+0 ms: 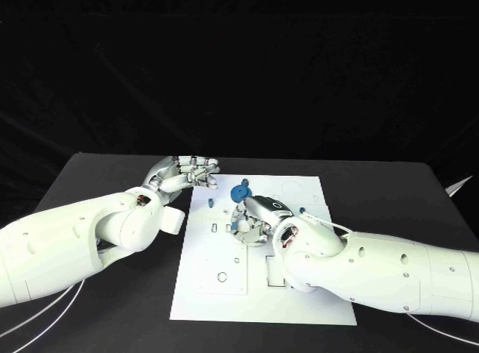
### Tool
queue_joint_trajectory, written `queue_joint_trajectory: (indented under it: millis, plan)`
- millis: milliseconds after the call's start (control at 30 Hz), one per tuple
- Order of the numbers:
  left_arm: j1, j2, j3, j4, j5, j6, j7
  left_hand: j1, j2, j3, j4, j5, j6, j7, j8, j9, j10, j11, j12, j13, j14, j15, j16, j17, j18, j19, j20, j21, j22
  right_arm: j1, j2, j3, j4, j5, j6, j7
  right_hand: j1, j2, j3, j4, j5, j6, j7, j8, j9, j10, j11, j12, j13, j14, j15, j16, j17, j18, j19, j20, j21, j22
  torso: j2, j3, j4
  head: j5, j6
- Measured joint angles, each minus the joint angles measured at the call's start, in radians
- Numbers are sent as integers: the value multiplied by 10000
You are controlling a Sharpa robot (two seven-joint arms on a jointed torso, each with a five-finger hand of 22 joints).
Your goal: Assemble the parts on the task board
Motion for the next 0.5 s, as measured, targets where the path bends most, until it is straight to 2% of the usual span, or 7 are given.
queue_joint_trajectory:
  millis: [233,333,500]
  plan:
    - [0,-7,0,-2,1,5,-8,0,0,0,0,0,0,0,0,-1,0,0,0,-1,0,0,0,0,0,0,0,0,-1,-5,1,-4,0,-12,11,-10,-69,-69,0,0,-24,-125,55,-114,-57,0,0,-77,-1,0,0,0,0,0,0,0,0,0,1,0,-2,0,-17]
    - [0,-9,0,-8,1,7,-12,0,0,0,0,0,0,0,0,-1,0,0,0,-1,0,0,0,0,0,0,0,0,-1,-14,0,-16,-6,-14,23,-23,-118,-118,1,1,-52,-296,99,-196,-113,-112,111,-225,-2,0,0,0,0,0,0,0,0,-1,1,0,-2,-1,-20]
    - [0,-8,0,-10,1,15,-19,0,0,0,0,0,0,0,0,-2,0,0,0,-2,0,0,0,1,-1,0,0,0,-1,-39,0,-30,-24,-13,69,-56,-210,-209,-41,43,-114,-350,138,-234,-135,-268,156,-385,-2,-1,1,0,-1,0,0,0,0,-2,2,0,-8,-5,-21]
